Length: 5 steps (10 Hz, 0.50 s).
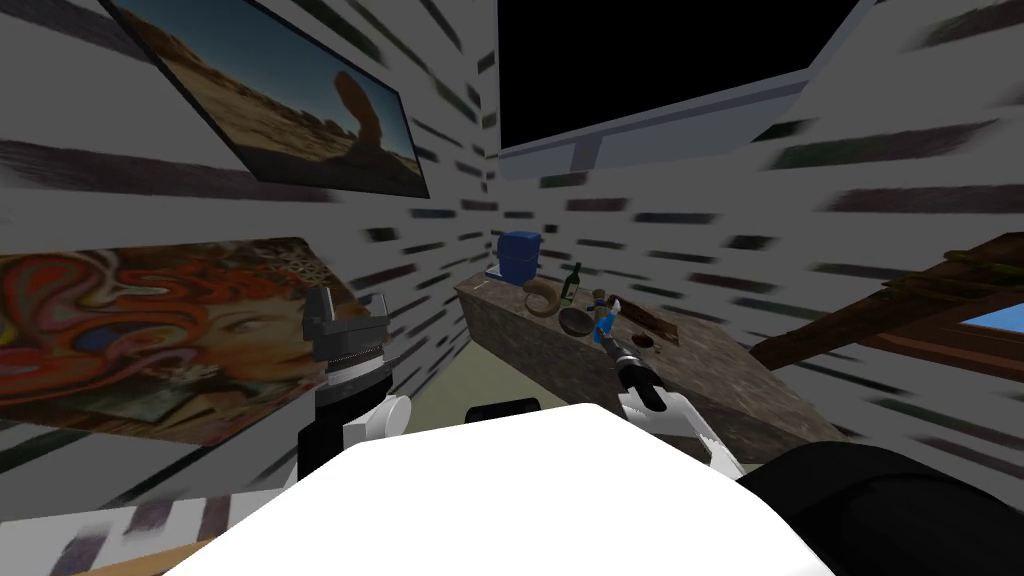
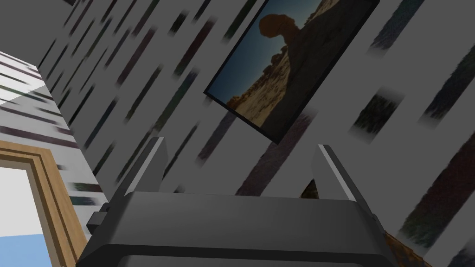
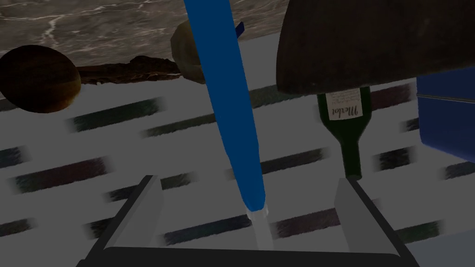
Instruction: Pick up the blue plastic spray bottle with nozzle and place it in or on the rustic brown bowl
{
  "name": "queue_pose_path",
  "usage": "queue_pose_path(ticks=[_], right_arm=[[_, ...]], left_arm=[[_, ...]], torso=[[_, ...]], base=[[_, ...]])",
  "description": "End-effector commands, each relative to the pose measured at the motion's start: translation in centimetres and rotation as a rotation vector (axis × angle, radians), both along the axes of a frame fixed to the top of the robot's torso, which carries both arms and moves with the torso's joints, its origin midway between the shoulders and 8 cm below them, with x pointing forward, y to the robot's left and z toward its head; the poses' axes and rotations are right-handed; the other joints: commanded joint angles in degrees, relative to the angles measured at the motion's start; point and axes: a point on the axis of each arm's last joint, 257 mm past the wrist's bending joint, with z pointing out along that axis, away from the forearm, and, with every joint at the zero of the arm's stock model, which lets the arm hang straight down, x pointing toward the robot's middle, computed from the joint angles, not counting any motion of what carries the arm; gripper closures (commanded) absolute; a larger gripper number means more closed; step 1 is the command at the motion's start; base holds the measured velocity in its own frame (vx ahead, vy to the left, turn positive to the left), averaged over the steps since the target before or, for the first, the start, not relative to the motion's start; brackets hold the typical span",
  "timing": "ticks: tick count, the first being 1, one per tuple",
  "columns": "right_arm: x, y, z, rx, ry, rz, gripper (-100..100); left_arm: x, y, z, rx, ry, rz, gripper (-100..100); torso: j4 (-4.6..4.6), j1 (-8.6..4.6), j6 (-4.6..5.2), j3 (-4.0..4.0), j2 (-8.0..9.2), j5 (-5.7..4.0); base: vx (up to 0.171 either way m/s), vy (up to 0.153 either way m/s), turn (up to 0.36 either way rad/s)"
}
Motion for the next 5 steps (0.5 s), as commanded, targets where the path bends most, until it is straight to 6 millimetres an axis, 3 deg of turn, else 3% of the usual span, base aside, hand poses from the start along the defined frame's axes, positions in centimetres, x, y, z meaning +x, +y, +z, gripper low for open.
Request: queue_pose_path(ticks=[1,4,5], right_arm=[[-0.5,-2.0,-0.3,-0.066,0.044,-0.019,-100],[-1.5,-5.2,0.0,-0.189,0.107,-0.04,-100],[-1.4,-4.6,-0.2,-0.166,0.097,-0.038,-100]], left_arm=[[0.0,0.0,0.0,0.0,0.0,0.0,0],[0.0,0.0,0.0,0.0,0.0,0.0,0],[0.0,0.0,0.0,0.0,0.0,0.0,0]], torso=[[0.0,0.0,0.0,0.0,0.0,0.0],[-0.03,-0.03,-0.02,-0.06,-0.1,0.0],[-0.02,-0.15,-0.03,-0.03,-0.03,-0.03]], base=[[0.16,0.109,-0.107],[0.16,0.079,-0.104],[0.055,0.021,-0.016]])
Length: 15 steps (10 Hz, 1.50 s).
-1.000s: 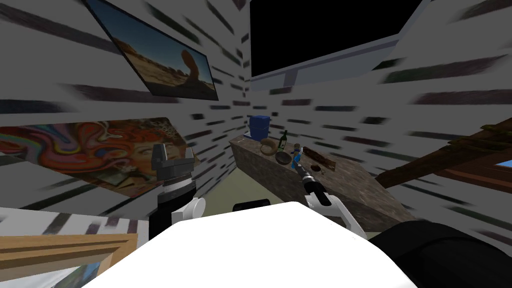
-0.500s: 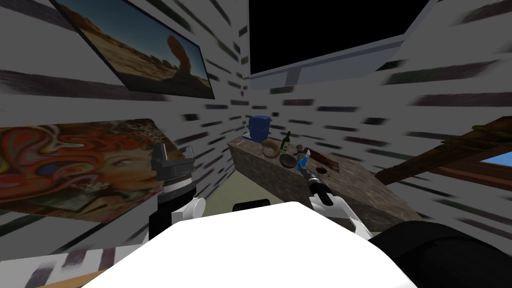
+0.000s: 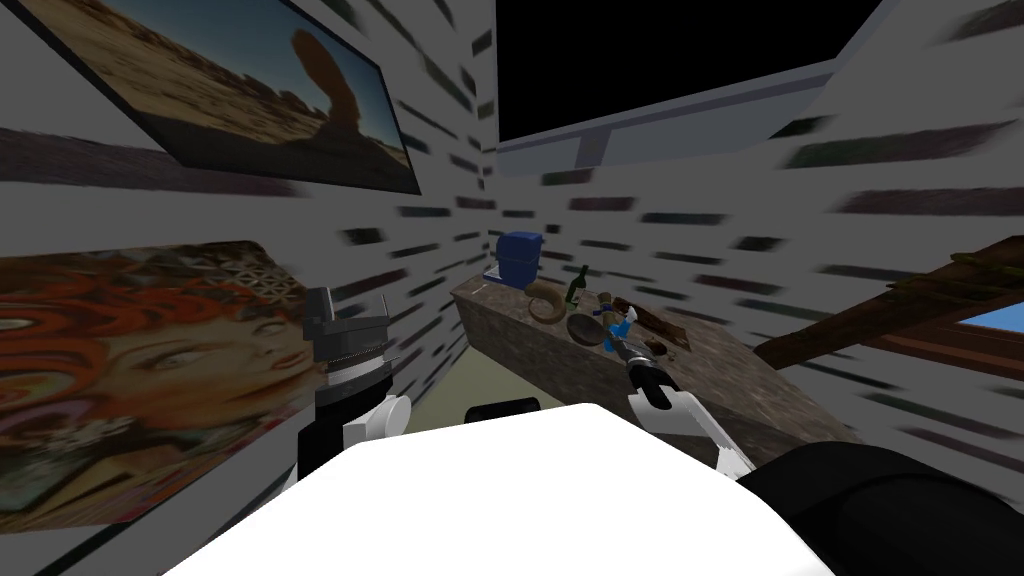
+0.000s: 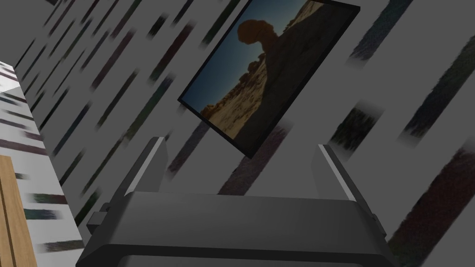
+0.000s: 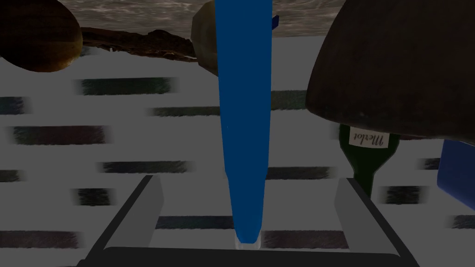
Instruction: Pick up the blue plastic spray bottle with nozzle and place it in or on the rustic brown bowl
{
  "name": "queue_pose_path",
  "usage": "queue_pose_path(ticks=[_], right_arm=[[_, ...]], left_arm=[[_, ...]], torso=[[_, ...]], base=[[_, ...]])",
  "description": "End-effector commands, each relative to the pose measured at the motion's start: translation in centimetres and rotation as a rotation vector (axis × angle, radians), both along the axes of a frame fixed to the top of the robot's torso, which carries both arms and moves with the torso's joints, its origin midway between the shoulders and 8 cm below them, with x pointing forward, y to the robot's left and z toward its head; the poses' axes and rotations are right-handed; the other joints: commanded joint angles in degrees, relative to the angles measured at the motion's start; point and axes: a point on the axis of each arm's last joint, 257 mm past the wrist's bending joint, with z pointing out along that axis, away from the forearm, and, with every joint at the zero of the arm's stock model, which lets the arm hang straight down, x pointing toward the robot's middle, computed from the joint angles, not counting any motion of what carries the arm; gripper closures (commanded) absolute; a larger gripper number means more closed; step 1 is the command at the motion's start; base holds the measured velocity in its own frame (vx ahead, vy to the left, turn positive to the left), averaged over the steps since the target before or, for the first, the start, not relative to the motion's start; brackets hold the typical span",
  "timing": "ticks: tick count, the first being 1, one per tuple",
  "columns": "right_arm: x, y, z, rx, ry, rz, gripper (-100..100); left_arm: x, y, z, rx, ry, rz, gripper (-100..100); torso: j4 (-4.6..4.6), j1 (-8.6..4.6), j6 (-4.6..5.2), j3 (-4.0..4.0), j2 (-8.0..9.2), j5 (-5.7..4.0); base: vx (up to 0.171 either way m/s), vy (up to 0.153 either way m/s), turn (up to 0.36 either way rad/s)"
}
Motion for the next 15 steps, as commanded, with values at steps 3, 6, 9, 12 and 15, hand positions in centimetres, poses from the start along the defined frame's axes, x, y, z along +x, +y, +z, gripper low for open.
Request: queue_pose_path(ticks=[3,6,9,12,15], right_arm=[[0.01,0.02,0.0,0.0,0.0,0.0,100],[0.01,0.02,0.04,0.0,-0.001,0.0,100],[-0.3,-0.71,0.2,-0.029,0.015,-0.008,-100],[-0.2,-0.46,0.08,-0.018,0.008,-0.005,-100],[-0.2,-0.47,0.08,-0.018,0.008,-0.005,100]], left_arm=[[0.0,0.0,0.0,0.0,0.0,0.0,0],[0.0,0.0,0.0,0.0,0.0,0.0,0],[0.0,0.0,0.0,0.0,0.0,0.0,0],[0.0,0.0,0.0,0.0,0.0,0.0,0],[0.0,0.0,0.0,0.0,0.0,0.0,0]], torso=[[0.07,-0.09,0.01,0.16,0.27,-0.02],[0.05,-0.18,-0.04,0.13,0.22,-0.08],[0.04,-0.21,-0.05,0.11,0.19,-0.09],[0.02,-0.25,-0.05,0.05,0.09,-0.1],[0.04,-0.21,-0.05,0.1,0.18,-0.09]], base=[[0.006,0.002,0.001],[0.0,-0.001,-0.005],[0.029,-0.014,0.003],[0.021,-0.011,0.003],[0.0,0.0,0.0]])
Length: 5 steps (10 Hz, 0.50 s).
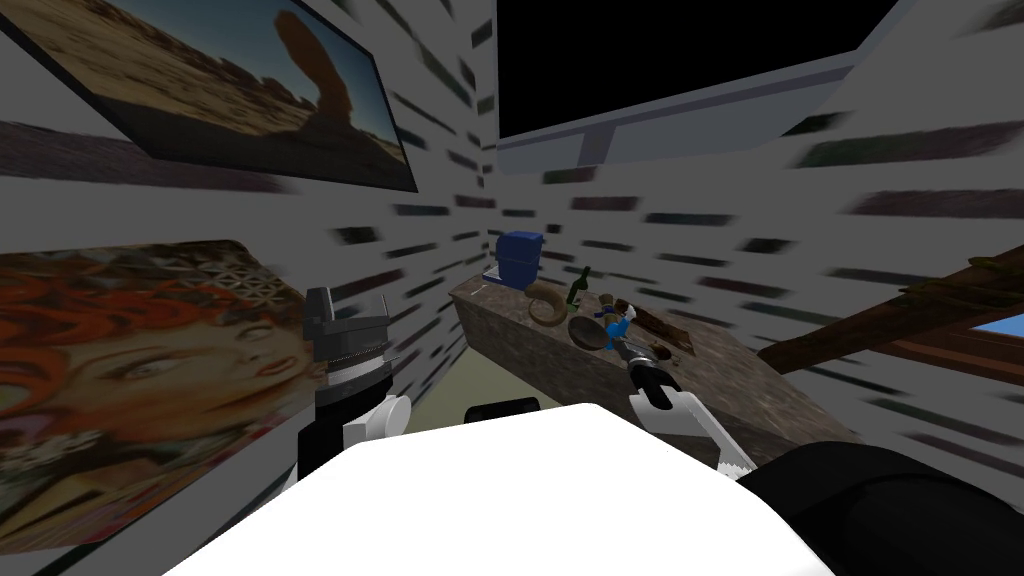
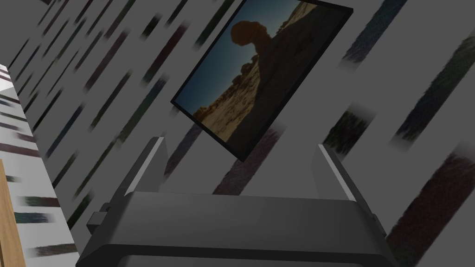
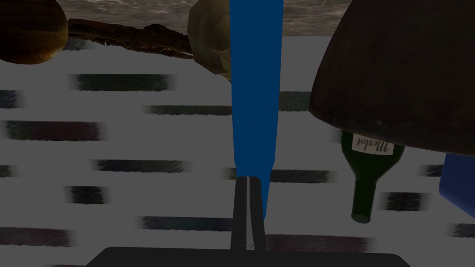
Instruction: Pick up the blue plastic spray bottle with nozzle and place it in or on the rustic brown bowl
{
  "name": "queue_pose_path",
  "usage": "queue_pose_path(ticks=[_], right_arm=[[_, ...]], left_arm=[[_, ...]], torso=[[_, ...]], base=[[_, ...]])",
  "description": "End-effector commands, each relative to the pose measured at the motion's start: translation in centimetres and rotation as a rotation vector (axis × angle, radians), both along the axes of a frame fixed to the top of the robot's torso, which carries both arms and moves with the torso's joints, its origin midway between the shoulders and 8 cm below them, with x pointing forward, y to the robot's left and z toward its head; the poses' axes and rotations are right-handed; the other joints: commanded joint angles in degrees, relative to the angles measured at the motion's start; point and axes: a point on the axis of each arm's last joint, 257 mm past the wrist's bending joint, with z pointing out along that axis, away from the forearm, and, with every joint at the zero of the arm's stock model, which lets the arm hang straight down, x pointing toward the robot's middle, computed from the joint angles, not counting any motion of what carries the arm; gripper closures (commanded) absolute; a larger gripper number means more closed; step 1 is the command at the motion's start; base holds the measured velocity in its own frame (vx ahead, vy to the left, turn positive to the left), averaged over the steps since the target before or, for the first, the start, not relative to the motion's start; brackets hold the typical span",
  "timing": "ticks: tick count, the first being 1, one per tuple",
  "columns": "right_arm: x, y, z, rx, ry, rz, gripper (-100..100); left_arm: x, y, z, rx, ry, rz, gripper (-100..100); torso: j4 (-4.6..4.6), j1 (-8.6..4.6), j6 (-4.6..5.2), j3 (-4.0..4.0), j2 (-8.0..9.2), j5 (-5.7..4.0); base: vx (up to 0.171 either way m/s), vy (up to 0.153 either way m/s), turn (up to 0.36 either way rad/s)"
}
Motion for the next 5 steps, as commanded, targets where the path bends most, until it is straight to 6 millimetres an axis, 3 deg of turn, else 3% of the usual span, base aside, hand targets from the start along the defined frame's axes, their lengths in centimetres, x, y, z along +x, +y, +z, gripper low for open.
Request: queue_pose_path(ticks=[1,2,4,5], right_arm=[[0.0,0.0,0.0,0.0,0.0,0.0,100],[0.0,0.0,0.0,0.0,0.0,0.0,100],[-0.59,0.15,0.3,0.002,0.011,-0.006,-100],[-0.92,0.25,0.43,0.005,0.018,-0.01,-100]], left_arm=[[0.0,0.0,0.0,0.0,0.0,0.0,0],[0.0,0.0,0.0,0.0,0.0,0.0,0],[0.0,0.0,0.0,0.0,0.0,0.0,0],[0.0,0.0,0.0,0.0,0.0,0.0,0]], torso=[[0.0,0.0,0.0,0.0,0.0,0.0],[0.0,0.0,0.0,0.0,0.0,0.0],[0.0,0.0,0.0,0.0,0.0,0.0],[-0.01,-0.05,0.0,-0.02,-0.04,0.0]], base=[[0.0,0.0,0.0],[0.0,0.0,0.0],[0.009,-0.009,0.013],[0.039,-0.045,0.038]])
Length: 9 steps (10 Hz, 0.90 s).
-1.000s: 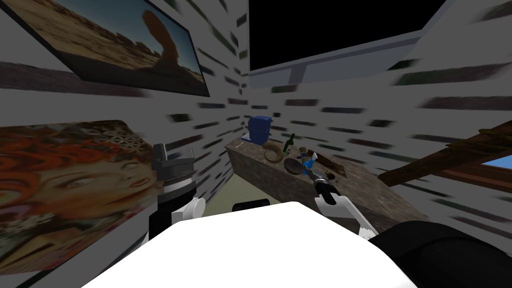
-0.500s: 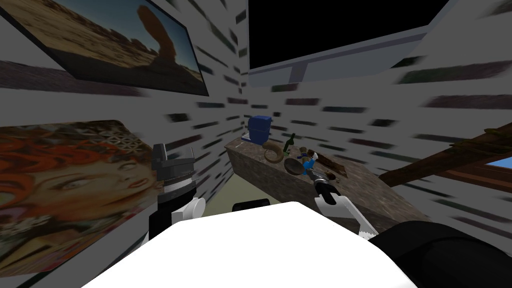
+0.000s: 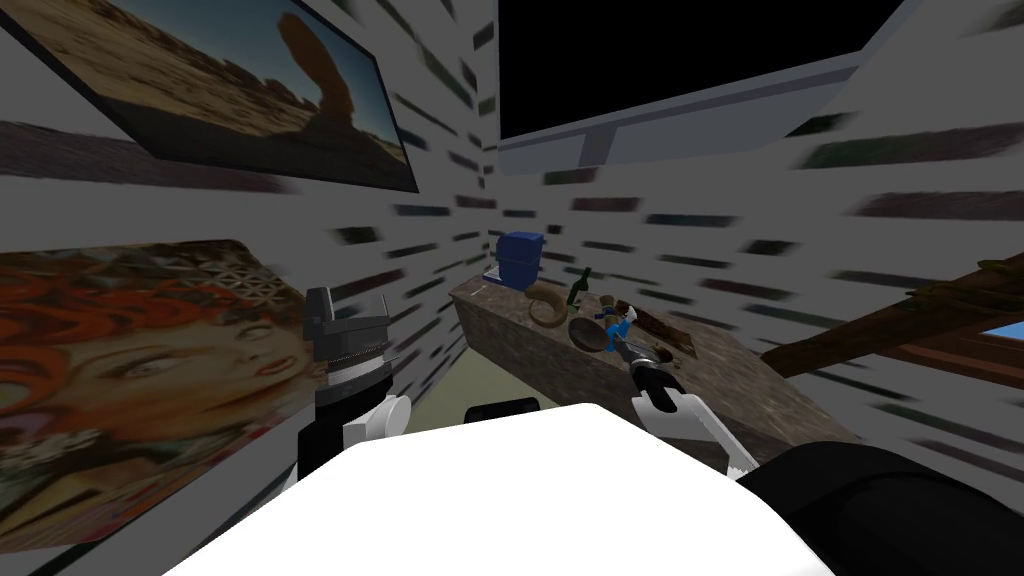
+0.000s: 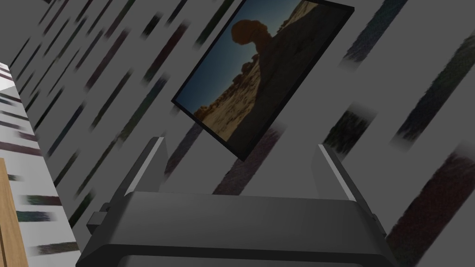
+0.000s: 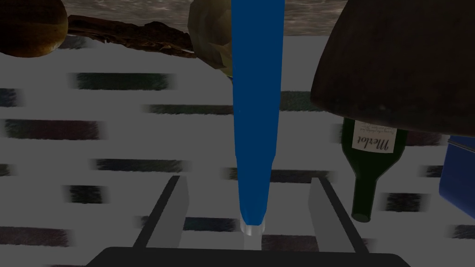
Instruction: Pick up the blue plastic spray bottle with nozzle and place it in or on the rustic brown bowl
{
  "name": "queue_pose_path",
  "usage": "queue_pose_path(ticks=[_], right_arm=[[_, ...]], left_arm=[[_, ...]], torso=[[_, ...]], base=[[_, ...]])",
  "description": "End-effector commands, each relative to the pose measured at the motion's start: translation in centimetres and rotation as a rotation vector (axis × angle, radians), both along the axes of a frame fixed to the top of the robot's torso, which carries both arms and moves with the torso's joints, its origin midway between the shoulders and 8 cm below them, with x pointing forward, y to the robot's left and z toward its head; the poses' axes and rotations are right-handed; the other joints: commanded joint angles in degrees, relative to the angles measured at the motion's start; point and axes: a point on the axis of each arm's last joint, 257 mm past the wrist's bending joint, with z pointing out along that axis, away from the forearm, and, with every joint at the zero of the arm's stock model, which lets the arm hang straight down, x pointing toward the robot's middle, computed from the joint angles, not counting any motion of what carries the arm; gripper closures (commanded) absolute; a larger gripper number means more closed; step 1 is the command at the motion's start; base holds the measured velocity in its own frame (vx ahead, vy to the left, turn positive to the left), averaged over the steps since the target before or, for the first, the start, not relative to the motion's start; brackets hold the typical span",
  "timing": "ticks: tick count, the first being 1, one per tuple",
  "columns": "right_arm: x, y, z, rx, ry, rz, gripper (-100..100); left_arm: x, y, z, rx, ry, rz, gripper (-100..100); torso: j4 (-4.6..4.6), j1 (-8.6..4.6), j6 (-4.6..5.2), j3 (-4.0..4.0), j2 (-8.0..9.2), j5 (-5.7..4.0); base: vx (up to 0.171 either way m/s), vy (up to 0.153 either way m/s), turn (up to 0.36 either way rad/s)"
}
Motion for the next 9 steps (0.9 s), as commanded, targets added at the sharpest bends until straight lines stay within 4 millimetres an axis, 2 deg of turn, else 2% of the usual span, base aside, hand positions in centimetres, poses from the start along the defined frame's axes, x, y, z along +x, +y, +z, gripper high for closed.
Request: queue_pose_path(ticks=[1,9], right_arm=[[-0.6,0.2,0.2,0.004,0.013,-0.007,-100],[-3.3,1.5,0.8,0.041,0.081,-0.032,-100]], left_arm=[[0.0,0.0,0.0,0.0,0.0,0.0,0],[0.0,0.0,0.0,0.0,0.0,0.0,0]], torso=[[0.0,0.0,0.0,0.0,0.0,0.0],[-0.01,0.02,0.0,-0.01,-0.01,-0.01]], base=[[0.046,-0.049,0.035],[0.035,-0.034,0.03]])
